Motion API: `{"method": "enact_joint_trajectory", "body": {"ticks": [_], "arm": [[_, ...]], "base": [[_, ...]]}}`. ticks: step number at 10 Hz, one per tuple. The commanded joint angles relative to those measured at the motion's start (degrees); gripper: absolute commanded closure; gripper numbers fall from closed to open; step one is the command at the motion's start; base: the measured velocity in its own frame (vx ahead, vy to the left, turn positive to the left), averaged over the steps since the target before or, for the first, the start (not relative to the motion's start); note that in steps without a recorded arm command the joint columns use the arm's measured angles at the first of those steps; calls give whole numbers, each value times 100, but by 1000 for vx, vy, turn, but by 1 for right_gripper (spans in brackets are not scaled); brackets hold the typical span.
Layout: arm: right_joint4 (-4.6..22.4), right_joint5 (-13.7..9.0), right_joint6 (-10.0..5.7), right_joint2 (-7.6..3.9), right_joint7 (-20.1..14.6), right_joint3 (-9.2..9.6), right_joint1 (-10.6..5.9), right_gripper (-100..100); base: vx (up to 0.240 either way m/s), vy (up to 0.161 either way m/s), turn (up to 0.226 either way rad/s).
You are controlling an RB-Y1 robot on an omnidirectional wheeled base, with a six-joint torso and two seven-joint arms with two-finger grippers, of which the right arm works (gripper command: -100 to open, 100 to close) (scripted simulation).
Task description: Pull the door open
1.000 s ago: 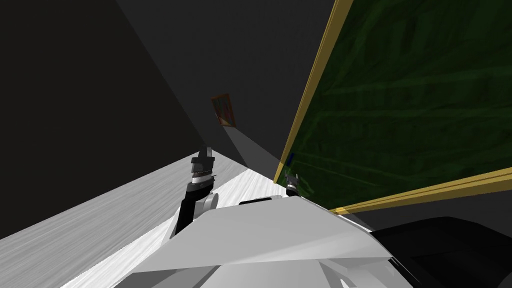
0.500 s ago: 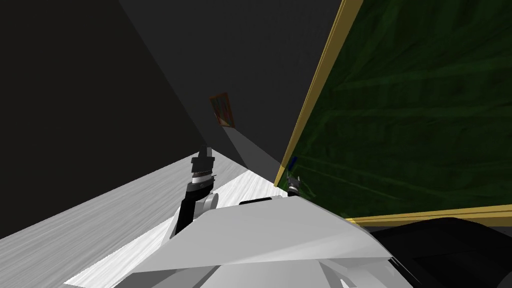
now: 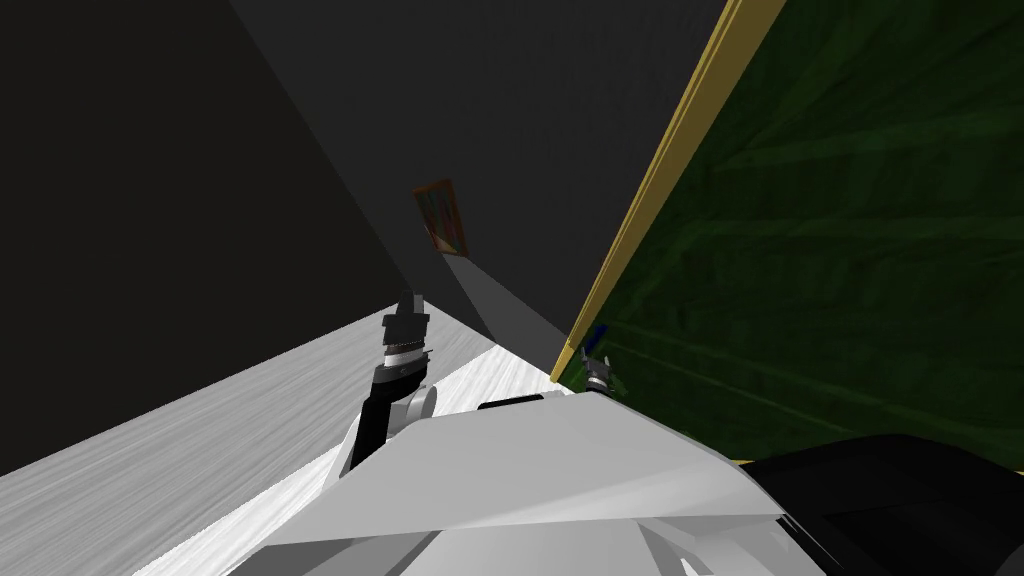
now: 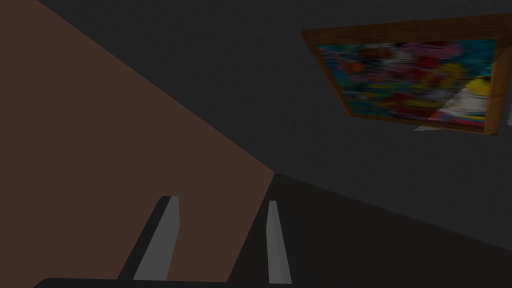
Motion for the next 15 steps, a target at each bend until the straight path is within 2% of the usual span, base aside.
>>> {"method": "enact_joint_trajectory", "body": {"ticks": [1,7,9,10,11,15], "arm": [[45,4,-6,-129,-192,0,60,-100],[372,31,-62,-530,-818,13,131,-100],[507,42,-85,-695,-1076,19,161,-100],[467,43,-90,-654,-1007,22,172,-100],[467,43,-90,-654,-1007,22,172,100],[467,43,-90,-654,-1007,22,172,100]], "base": [[116,-16,3],[97,-2,0],[154,-22,0],[63,0,-38],[-27,18,35],[-11,0,2]]}}
